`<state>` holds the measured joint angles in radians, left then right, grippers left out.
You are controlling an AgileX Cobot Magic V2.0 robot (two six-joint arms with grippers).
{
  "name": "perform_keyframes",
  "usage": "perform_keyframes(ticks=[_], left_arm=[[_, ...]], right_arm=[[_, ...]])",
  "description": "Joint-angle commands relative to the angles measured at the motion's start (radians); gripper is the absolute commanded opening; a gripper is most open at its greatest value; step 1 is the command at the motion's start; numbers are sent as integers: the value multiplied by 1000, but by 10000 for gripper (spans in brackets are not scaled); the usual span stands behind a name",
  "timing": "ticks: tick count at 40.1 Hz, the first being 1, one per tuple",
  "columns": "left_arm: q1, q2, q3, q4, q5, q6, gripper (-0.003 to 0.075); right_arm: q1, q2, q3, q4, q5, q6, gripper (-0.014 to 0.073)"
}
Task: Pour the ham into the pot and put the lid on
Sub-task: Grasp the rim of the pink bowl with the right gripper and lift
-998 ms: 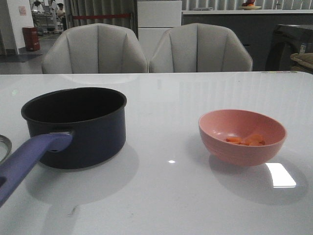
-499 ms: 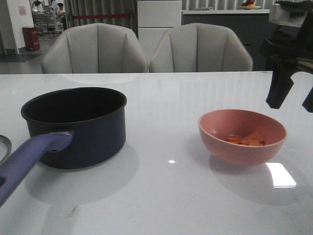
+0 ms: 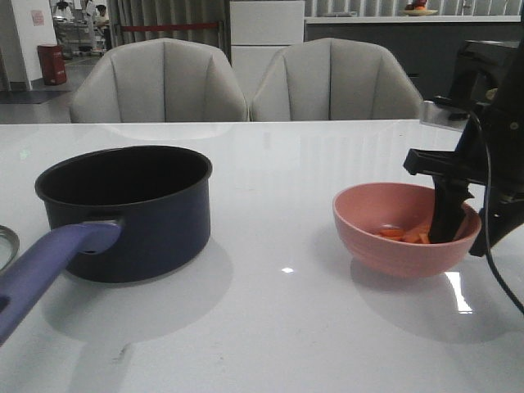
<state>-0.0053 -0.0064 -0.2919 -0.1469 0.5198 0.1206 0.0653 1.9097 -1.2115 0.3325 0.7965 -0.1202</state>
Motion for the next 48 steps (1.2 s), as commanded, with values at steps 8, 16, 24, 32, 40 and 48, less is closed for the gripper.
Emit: perform_keyframes(ticks=[8, 16, 24, 32, 40, 48], left_arm=[[-6, -6, -27, -7, -77, -2, 626], [-6, -6, -27, -7, -77, -2, 626], [-6, -6, -27, -7, -77, -2, 626], [-6, -6, -27, -7, -77, -2, 625], [-6, -6, -27, -7, -77, -2, 626], [-6, -6, -27, -7, -77, -2, 626]], right_arm=[[32, -114, -104, 52, -25, -121, 143], [164, -193, -183, -11, -74, -138, 143], [323, -195, -301, -59, -94, -137, 143], [430, -195, -355, -118, -257, -137, 143], [485, -179, -355, -196, -431, -137, 143], [532, -152, -355, -313, -594, -137, 143]])
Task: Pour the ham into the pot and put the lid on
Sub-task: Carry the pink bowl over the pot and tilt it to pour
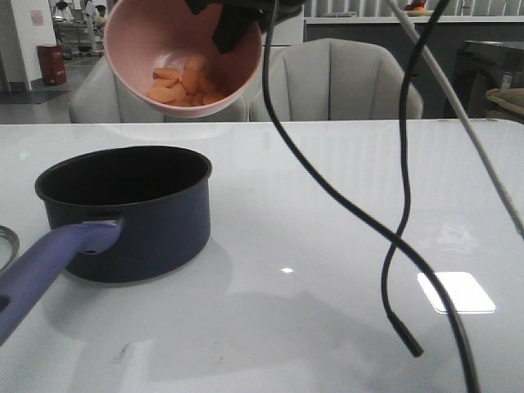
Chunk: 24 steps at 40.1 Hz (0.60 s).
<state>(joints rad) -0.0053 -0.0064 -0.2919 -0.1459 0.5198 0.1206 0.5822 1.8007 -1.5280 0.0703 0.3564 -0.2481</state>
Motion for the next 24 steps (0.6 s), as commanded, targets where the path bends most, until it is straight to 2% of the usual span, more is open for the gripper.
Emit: perform_keyframes(ticks=[1, 8, 17, 24], left_arm=[[-6, -6, -27, -8, -77, -2, 626], [-6, -6, -27, -8, -77, -2, 625], [-6, -6, -27, -8, -77, -2, 626], [-6, -6, -27, -8, -77, -2, 626]], right_arm=[[23, -39, -39, -70, -177, -9, 143], [67, 26, -39, -223, -328, -9, 143], [80, 50, -39, -433, -400, -9, 143], [83, 50, -39, -453, -411, -9, 143]])
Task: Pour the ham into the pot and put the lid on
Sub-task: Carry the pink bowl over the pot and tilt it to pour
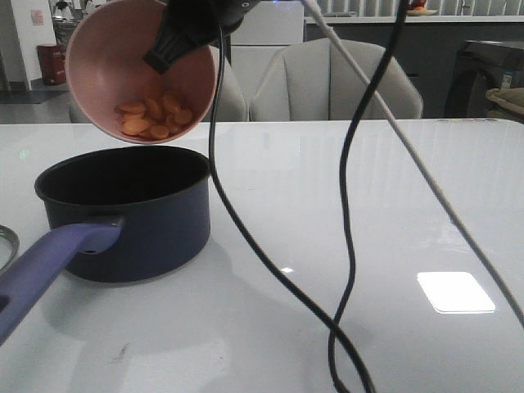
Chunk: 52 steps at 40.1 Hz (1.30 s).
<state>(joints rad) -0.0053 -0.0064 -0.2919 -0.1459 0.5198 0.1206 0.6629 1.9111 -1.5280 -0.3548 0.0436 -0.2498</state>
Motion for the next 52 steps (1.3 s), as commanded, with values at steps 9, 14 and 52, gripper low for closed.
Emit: perform_keyframes(ticks=[9, 14, 52], left_arm=[[-6, -6, -27, -8, -77, -2, 626], [-6, -6, -27, -8, -77, -2, 626], [-6, -6, -27, -8, -77, -2, 626]], right_arm=[[10, -77, -39, -62, -106, -13, 143], [13, -89, -39, -82, -95, -13, 143], [13, -87, 165, 464, -636, 3, 143]])
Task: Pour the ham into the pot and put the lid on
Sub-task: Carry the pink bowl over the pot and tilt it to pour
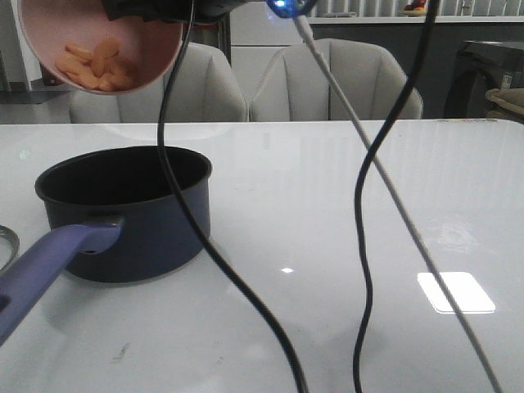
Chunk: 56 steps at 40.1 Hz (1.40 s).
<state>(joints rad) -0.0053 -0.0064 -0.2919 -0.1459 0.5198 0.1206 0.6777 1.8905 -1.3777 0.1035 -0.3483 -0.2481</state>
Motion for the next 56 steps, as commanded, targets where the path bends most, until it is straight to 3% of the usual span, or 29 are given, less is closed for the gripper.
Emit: perform_keyframes(ticks=[1, 8, 13, 21, 41, 49, 56], left_arm=[[-6, -6, -27, -8, -77, -2, 626], [-6, -6, -27, -8, -77, -2, 626], [-6, -6, -27, -8, -77, -2, 626], [-6, -6, -27, -8, -77, -2, 626], [-6, -6, -27, -8, -77, -2, 626], [-6, -6, -27, -8, -77, -2, 626], [-6, -6, -27, -8, -77, -2, 626]], right_arm=[[-2, -66, 33, 6, -287, -4, 143], [-2, -63, 119, 5, -536, -99, 143], [-2, -62, 154, 1, -629, -129, 143], [-2, -21, 168, -62, -701, -157, 143], [23, 112, 168, -59, -846, -548, 143], [40, 112, 168, -8, -872, -478, 143], [46, 70, 168, 233, -790, -274, 143]])
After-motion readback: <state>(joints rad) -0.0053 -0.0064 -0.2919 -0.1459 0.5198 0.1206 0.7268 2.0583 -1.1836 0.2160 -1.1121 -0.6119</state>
